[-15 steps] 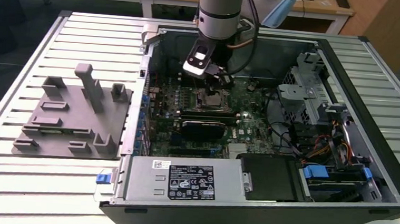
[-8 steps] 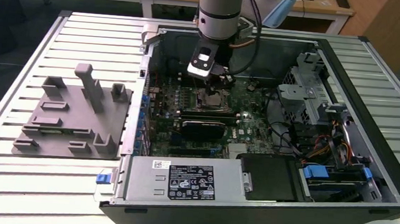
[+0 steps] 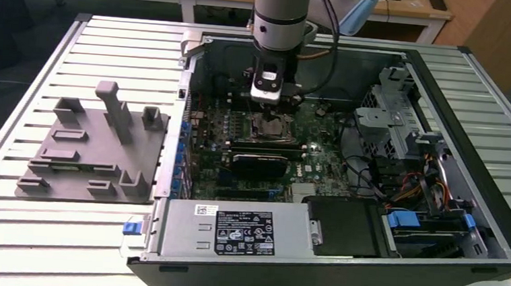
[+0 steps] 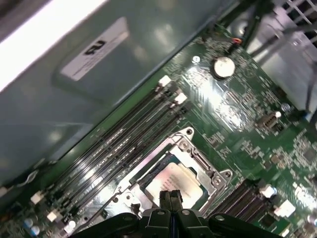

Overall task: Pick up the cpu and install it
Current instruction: 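Close the cpu cover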

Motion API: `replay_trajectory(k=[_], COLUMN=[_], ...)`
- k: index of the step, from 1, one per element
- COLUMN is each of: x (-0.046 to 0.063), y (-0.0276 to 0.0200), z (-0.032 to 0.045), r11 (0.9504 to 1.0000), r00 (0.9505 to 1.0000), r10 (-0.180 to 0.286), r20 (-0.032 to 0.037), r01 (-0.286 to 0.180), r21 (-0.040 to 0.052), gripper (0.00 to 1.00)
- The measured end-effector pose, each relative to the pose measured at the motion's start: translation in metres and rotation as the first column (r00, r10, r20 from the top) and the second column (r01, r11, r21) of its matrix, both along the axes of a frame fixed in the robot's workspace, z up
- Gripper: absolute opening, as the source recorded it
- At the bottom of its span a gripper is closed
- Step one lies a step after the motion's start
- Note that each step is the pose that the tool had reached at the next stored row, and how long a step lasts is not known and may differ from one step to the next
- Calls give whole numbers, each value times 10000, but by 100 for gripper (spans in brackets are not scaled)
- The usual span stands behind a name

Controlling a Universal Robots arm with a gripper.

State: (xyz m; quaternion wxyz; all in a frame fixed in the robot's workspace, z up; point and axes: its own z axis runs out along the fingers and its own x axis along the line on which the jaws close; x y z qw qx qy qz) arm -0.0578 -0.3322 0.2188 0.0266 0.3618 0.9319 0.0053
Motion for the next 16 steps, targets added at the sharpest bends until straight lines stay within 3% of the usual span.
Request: replay_trajectory(k=[4,8,12,16], x=[0,0,0,0], y=[0,0,0,0], z=[-1,-2,-3,-5], r11=[9973,9894,9761,9575], r00=[9973,9894,9761,9575], r10=[735,1451,2174,2884], r20=[0,0,0,-4], r01=[-735,-1451,-2174,-2884], r21=[-1,-3,-3,-15], gripper=[11,11,11,11])
